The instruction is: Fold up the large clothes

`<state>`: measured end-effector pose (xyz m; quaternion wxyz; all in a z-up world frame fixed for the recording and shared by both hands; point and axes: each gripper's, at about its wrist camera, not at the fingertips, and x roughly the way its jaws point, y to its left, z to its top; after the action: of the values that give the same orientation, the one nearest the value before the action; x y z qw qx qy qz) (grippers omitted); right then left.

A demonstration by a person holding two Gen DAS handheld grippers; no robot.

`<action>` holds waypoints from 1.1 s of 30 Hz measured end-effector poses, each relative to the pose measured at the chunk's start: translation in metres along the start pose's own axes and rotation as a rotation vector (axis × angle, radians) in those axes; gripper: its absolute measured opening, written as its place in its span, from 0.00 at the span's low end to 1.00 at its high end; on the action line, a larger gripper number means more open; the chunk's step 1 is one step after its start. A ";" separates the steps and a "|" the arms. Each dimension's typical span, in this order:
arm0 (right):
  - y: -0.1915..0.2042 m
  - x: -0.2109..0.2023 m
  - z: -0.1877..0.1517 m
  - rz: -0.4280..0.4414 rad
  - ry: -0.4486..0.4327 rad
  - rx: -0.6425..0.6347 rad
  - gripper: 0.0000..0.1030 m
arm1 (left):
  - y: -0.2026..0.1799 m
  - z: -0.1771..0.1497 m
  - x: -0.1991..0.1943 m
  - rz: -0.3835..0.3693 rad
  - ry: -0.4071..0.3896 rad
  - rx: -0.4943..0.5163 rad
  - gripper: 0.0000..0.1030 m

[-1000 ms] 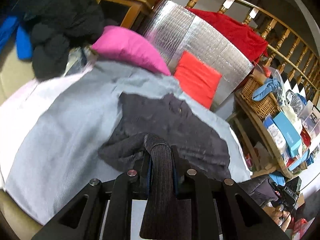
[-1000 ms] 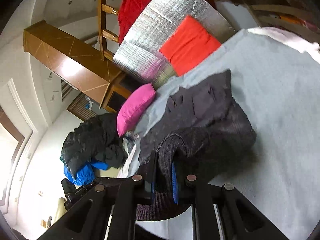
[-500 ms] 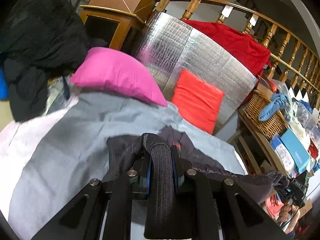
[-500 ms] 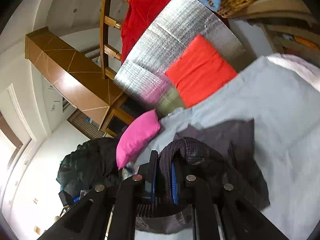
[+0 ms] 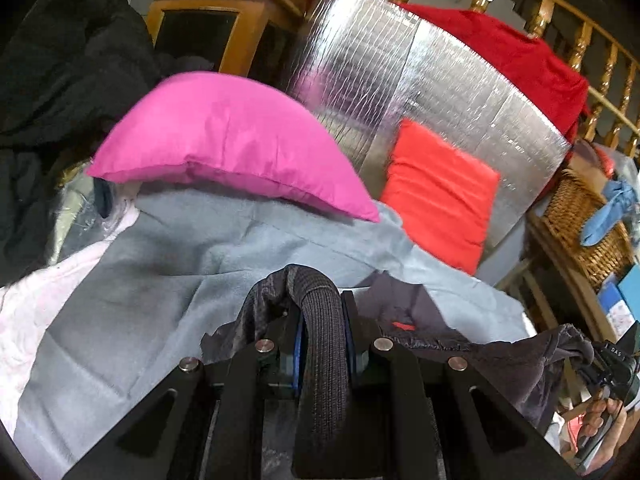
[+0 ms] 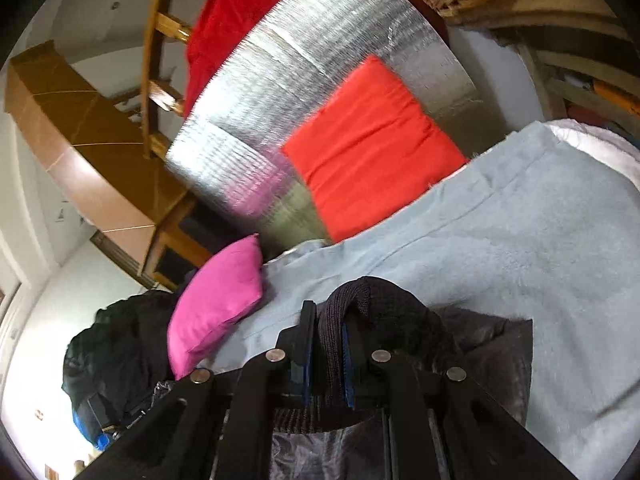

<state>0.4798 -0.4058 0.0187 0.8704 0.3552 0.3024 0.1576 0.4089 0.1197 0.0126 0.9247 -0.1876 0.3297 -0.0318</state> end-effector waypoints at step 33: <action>-0.061 0.075 0.009 -0.149 0.025 0.108 0.90 | 0.031 0.015 0.079 0.181 0.039 -0.122 0.84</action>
<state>0.5466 -0.4170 -0.0507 0.8553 0.3761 0.3471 0.0801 0.4780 0.1384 -0.0357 0.9040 -0.2124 0.3646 0.0685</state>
